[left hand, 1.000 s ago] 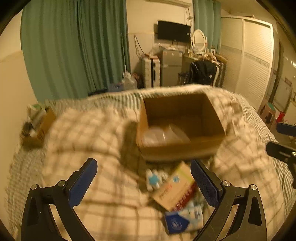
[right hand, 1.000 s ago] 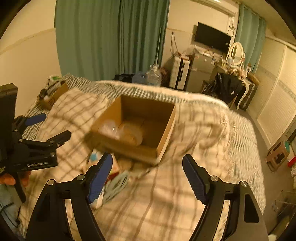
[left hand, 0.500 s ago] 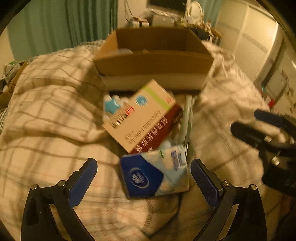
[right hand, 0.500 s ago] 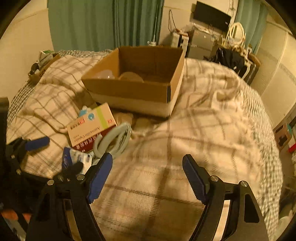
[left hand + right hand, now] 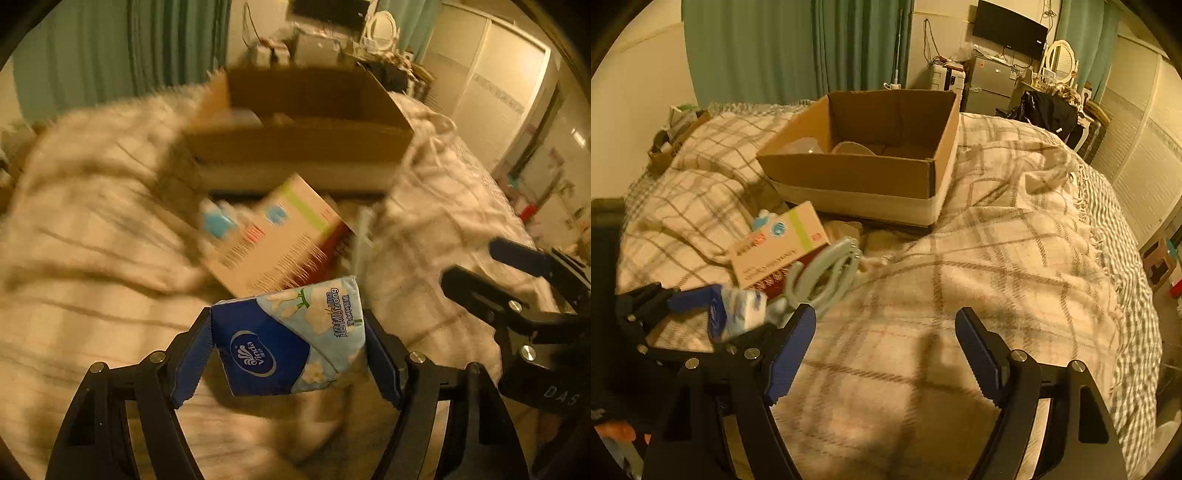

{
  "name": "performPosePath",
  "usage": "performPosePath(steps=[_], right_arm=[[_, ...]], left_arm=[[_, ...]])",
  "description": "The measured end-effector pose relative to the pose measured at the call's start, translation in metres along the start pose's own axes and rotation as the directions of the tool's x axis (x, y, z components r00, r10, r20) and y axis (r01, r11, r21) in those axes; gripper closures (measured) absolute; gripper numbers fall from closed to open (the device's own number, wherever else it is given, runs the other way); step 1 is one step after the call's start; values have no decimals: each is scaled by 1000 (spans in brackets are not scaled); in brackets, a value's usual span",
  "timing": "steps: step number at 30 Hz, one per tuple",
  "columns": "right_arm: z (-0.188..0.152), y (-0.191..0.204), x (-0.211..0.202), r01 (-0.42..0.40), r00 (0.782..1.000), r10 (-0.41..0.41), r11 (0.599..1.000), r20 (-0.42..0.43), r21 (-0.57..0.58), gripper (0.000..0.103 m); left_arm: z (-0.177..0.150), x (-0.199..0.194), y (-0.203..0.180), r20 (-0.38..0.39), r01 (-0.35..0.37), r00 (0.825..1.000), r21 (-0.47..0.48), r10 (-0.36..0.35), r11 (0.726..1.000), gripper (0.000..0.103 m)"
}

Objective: Organize objects
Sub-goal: 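Grasp the blue-and-white tissue pack with the left gripper, then carry the tissue pack into the box with the left gripper while the right carries the scissors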

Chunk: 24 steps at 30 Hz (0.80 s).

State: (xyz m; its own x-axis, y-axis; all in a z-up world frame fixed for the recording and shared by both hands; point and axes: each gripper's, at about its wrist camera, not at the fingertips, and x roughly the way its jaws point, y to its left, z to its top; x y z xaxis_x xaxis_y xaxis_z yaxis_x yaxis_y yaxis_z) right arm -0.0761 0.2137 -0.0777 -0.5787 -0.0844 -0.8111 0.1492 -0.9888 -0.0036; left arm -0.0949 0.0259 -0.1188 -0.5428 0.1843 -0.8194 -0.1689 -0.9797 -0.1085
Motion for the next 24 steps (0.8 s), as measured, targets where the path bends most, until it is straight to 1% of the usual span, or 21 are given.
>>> performPosePath(steps=[1, 3, 6, 7, 8, 12, 14, 16, 18, 22, 24], right_arm=[[1, 2, 0, -6, 1000, 6, 1000, -11, 0, 26], [5, 9, 3, 13, 1000, -13, 1000, -22, -18, 26], [11, 20, 10, 14, 999, -16, 1000, -46, -28, 26], [12, 24, 13, 7, 998, -8, 1000, -56, -30, 26], [15, 31, 18, 2, 998, -4, 999, -69, -38, 26], [19, 54, 47, -1, 990, -10, 997, -144, -71, 26], [19, 60, 64, 20, 982, -34, 997, -184, -76, 29], [17, 60, 79, 40, 974, -53, 997, -220, -62, 38], [18, 58, 83, 47, 975, -55, 998, -215, -42, 42], [19, 54, 83, 66, 975, -70, 998, -213, -23, 67], [16, 53, 86, 81, 970, -85, 996, -226, -29, 76]], left_arm=[[5, -8, 6, 32, -16, 999, -3, 16, 1000, 26], [14, -15, 16, 54, -36, 998, -10, 36, 999, 26], [23, -16, 36, 83, -147, 985, -18, 148, 989, 26], [25, -16, 44, 88, -178, 980, -26, 179, 984, 26], [27, -15, 50, 89, -193, 977, -34, 196, 981, 26], [25, -13, 74, 95, -218, 970, -66, 224, 974, 26], [23, -11, 79, 90, -208, 972, -75, 215, 975, 26], [21, -7, 82, 85, -190, 977, -78, 197, 979, 26], [19, -4, 83, 82, -186, 978, -73, 191, 980, 26], [17, -2, 81, 81, -165, 982, -66, 170, 984, 26], [16, -2, 81, 81, -154, 984, -70, 159, 986, 26]])
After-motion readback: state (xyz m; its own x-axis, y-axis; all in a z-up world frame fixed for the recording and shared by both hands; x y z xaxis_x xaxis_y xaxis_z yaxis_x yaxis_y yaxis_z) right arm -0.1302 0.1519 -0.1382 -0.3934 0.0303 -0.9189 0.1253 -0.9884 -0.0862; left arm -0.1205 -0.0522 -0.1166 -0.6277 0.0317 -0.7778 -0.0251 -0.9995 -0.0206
